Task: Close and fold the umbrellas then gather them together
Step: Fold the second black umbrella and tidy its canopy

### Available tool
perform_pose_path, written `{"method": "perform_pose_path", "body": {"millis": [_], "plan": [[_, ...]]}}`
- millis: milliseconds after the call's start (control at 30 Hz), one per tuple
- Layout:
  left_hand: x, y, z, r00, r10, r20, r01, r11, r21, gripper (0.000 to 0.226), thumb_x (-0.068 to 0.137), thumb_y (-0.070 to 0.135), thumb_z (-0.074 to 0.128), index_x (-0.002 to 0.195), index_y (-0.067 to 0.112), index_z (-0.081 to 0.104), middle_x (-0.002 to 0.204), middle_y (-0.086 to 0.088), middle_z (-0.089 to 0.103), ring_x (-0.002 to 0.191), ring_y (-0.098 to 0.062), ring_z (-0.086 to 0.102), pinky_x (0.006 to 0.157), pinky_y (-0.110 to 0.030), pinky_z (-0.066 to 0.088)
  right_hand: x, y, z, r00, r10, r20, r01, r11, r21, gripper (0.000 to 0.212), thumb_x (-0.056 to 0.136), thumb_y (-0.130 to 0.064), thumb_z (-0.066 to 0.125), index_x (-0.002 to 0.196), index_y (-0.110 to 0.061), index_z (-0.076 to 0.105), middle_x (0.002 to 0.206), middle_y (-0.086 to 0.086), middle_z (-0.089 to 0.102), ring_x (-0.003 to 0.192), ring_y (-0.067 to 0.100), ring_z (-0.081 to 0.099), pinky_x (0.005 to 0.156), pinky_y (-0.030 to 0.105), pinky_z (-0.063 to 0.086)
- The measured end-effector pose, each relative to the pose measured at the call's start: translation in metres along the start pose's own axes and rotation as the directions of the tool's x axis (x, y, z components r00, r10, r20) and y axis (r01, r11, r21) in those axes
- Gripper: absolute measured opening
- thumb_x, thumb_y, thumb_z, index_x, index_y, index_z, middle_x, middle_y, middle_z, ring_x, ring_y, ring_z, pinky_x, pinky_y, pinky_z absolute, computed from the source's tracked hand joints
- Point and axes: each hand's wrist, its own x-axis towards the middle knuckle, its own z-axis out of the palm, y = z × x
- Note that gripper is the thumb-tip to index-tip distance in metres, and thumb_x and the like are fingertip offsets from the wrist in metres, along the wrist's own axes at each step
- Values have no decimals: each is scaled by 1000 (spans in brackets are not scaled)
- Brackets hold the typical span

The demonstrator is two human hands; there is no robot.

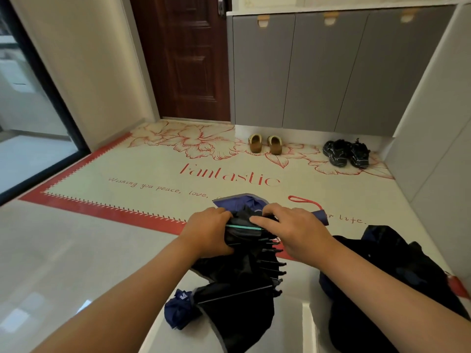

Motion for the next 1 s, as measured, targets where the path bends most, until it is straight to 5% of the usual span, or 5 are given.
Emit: {"method": "perform_pose_path", "body": {"millis": [333,533,700,800,1000], "plan": [[18,5,-2,979,168,-116,-146,973,176,34,76,46,67,95,18,62,91,0,65,81,-24,63,57,-29,34,15,4,-13,868,164,469,-350,871,344,101,80,-38,66,154,-53,-1,142,-9,32,109,19,53,90,40,53],[18,3,-15,981,156,-113,-151,987,52,49,67,58,68,101,27,52,95,10,58,85,-15,57,59,-28,43,21,6,7,960,173,221,-169,985,-37,95,86,-29,68,157,-43,5,124,-1,52,93,27,63,68,40,53],[5,-32,-48,987,-145,69,149,664,-733,35,90,37,65,121,32,50,117,9,50,107,-12,52,87,-28,47,3,14,25,996,58,69,-52,995,-84,111,69,-18,88,158,-37,24,128,9,51,77,24,62,45,36,52],[2,-61,-45,958,-274,79,251,677,-692,41,90,-4,47,110,28,63,127,7,51,119,-12,50,97,-32,42,-3,15,30,999,-8,31,10,998,-68,106,65,-17,92,154,-35,38,133,14,52,78,25,64,46,33,51],[0,-71,-20,928,-120,354,312,770,-556,47,100,5,37,136,29,55,140,6,53,128,-14,49,109,-33,39,1,17,37,994,-63,85,68,996,-57,111,65,-9,90,156,-37,32,139,15,52,78,25,63,49,33,50]]}}
